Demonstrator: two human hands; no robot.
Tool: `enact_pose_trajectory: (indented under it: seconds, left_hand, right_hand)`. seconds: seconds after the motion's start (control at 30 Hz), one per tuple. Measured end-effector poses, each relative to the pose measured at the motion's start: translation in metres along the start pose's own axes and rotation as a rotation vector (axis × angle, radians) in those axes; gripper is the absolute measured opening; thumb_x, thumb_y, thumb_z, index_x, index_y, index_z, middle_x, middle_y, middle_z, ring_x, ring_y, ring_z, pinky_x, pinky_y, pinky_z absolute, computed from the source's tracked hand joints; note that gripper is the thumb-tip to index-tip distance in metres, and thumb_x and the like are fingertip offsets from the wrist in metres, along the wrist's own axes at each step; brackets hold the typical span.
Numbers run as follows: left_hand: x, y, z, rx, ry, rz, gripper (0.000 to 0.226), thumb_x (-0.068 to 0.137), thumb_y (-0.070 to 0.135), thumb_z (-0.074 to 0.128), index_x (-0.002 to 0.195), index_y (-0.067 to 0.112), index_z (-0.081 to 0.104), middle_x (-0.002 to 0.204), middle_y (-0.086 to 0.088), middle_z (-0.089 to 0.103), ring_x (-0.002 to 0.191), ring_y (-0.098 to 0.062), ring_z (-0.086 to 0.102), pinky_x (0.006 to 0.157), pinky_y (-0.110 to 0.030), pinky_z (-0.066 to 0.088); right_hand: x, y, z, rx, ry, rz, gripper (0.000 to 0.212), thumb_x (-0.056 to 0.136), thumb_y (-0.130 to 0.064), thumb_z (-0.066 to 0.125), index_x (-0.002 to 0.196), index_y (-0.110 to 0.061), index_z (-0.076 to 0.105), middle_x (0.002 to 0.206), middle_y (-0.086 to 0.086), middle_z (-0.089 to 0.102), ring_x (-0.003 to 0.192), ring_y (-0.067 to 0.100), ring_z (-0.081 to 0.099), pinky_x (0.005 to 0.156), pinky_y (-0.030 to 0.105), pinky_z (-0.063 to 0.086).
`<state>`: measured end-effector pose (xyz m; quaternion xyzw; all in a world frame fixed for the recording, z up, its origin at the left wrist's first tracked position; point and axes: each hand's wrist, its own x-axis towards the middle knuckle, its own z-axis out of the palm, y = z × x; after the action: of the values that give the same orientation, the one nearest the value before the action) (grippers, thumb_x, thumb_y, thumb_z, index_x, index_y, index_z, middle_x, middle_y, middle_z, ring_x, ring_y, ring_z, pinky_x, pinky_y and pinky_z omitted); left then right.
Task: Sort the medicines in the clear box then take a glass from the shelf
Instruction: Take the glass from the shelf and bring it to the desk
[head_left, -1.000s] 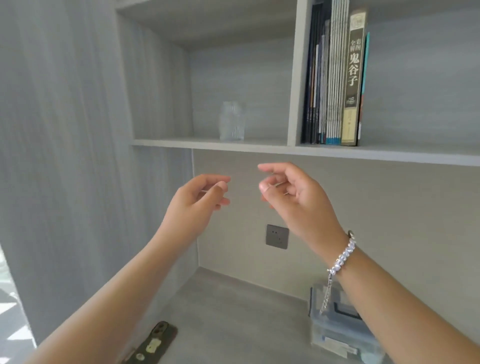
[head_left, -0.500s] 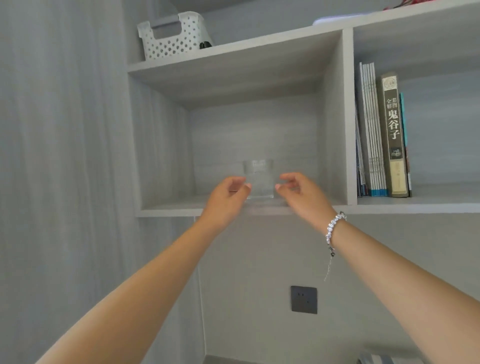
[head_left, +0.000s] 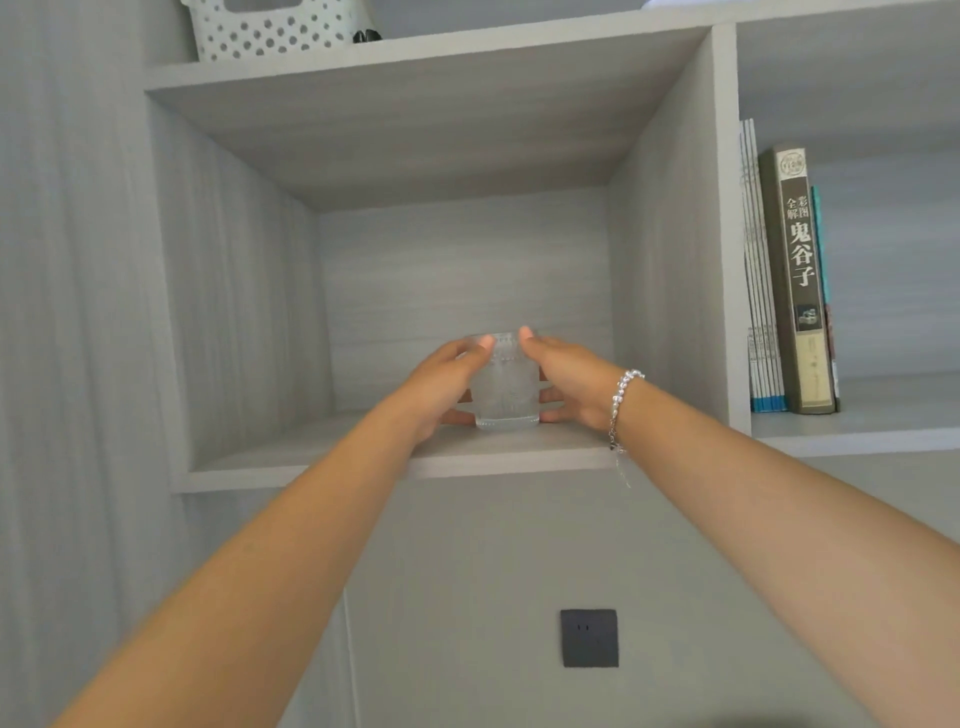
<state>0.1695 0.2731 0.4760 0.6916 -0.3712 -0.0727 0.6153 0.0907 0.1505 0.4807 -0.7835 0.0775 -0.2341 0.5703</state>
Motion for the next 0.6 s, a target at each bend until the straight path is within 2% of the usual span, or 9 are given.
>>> enact_pose_trajectory:
  seconds: [0.13,0.23,0.3,0.4,0.47,0.6]
  left_hand:
    - [0.003,-0.002,0.000,-0.089,-0.057,0.004,0.023,0.094,0.043,0.045,0.105,0.029,0.060,0.106,0.003,0.066,0.104,-0.025,0.063,0.090,-0.045,0.050]
    - [-0.001,0.000,0.002,-0.097,-0.037,0.016,0.024,0.094,0.042,0.046,0.106,0.028,0.061,0.106,0.002,0.066,0.104,-0.025,0.062,0.088,-0.045,0.051]
    - [-0.007,0.003,0.003,-0.106,-0.036,0.022,0.025,0.093,0.042,0.048,0.109,0.027,0.062,0.106,0.004,0.066,0.103,-0.025,0.062,0.084,-0.041,0.053]
    - [-0.022,0.013,0.006,-0.119,-0.049,0.048,0.028,0.093,0.042,0.047,0.112,0.026,0.061,0.106,0.005,0.066,0.100,-0.022,0.063,0.073,-0.036,0.055]
    - [-0.037,0.023,0.010,-0.121,-0.057,0.068,0.028,0.093,0.042,0.047,0.112,0.026,0.061,0.106,0.004,0.066,0.099,-0.022,0.063,0.076,-0.039,0.055]
    - [-0.078,0.047,0.024,-0.112,-0.061,0.117,0.027,0.093,0.042,0.048,0.109,0.026,0.062,0.108,0.003,0.067,0.103,-0.023,0.064,0.083,-0.043,0.054]
  right_hand:
    - [0.005,0.004,0.000,0.018,-0.006,0.007,0.045,0.092,-0.052,0.037,0.131,-0.031,0.042,0.113,-0.004,0.060,0.097,0.018,0.060,0.073,0.032,0.049]
    - [0.001,0.004,0.000,0.032,0.000,-0.001,0.043,0.092,-0.050,0.039,0.131,-0.031,0.043,0.120,-0.002,0.060,0.100,0.019,0.060,0.073,0.031,0.049]
    - [-0.005,0.004,-0.002,0.052,0.001,-0.007,0.039,0.093,-0.049,0.039,0.127,-0.032,0.047,0.114,-0.004,0.062,0.099,0.018,0.061,0.076,0.032,0.050]
    - [-0.021,-0.002,-0.006,0.091,-0.017,-0.030,0.030,0.092,-0.050,0.041,0.115,-0.037,0.054,0.102,-0.008,0.063,0.091,0.014,0.062,0.071,0.030,0.051]
    - [-0.037,-0.008,-0.011,0.108,-0.026,-0.059,0.026,0.091,-0.051,0.042,0.108,-0.039,0.057,0.101,-0.008,0.063,0.092,0.015,0.062,0.071,0.031,0.052]
    - [-0.079,-0.019,-0.028,0.114,-0.061,-0.133,0.021,0.090,-0.053,0.043,0.094,-0.041,0.061,0.099,-0.010,0.066,0.093,0.015,0.064,0.081,0.038,0.053]
